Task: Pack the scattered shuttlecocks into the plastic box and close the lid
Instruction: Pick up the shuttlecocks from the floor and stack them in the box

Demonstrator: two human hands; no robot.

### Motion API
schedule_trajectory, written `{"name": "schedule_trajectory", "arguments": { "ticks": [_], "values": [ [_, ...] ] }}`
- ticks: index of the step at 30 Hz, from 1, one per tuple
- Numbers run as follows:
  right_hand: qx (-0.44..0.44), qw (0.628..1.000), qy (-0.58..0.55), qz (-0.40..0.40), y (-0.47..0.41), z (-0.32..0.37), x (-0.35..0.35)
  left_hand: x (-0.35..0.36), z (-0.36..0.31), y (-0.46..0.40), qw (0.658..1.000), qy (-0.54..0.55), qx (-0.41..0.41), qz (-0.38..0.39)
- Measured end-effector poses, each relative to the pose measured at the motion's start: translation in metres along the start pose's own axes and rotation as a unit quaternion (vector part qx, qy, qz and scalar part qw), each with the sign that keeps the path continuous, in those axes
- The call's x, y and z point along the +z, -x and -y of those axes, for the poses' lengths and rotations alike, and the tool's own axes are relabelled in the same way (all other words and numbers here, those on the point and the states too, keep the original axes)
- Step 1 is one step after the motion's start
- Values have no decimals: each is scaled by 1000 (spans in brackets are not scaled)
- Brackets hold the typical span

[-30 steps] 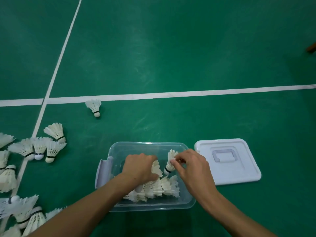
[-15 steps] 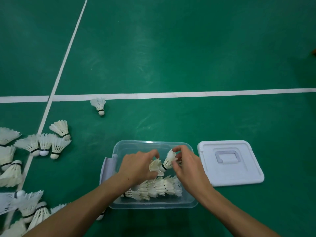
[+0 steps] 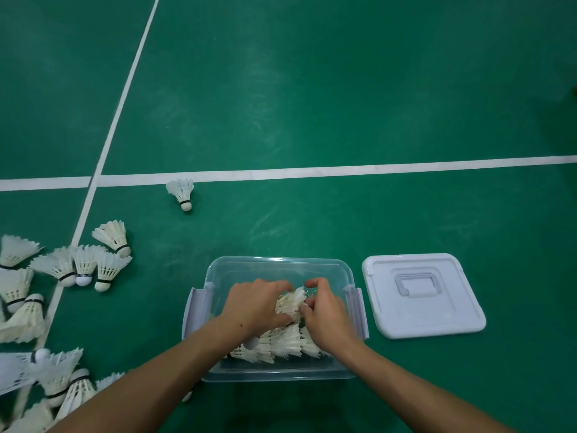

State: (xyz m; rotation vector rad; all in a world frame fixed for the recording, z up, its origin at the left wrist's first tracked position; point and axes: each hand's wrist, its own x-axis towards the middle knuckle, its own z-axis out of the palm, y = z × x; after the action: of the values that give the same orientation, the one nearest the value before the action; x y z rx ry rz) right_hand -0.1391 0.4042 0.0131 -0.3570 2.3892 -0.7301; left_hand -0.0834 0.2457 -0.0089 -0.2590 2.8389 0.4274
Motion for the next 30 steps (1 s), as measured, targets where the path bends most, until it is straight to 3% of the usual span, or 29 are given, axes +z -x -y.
{"name": "schedule_trajectory", "arguments": {
  "ticks": [6, 9, 12, 15, 21, 25, 28, 30],
  "values": [
    [-16, 997, 57, 57, 9, 12, -15, -12, 3, 11, 1000, 13, 9, -25],
    [-80, 993, 77, 43, 19, 14, -30, -32, 11, 25, 993, 108, 25, -29],
    [-161, 979, -73, 99, 26, 17, -43, -55, 16, 32, 964, 251, 81, -28],
    [-170, 961, -177, 128, 34, 20, -53, -68, 11, 26, 954, 264, 134, -44],
    [-175, 968, -173, 42, 38, 13, -58, -62, -17, 15, 957, 177, 211, -92],
    [-192, 973, -122, -25, 38, 3, -61, -56, -20, 23, 927, 285, 212, -120],
    [-168, 977, -91, -100, 39, -7, -68, -40, -12, 32, 925, 302, 144, -181],
    [-153, 977, -59, -137, 40, -12, -71, -28, -9, 35, 941, 288, 62, -169]
  ]
}}
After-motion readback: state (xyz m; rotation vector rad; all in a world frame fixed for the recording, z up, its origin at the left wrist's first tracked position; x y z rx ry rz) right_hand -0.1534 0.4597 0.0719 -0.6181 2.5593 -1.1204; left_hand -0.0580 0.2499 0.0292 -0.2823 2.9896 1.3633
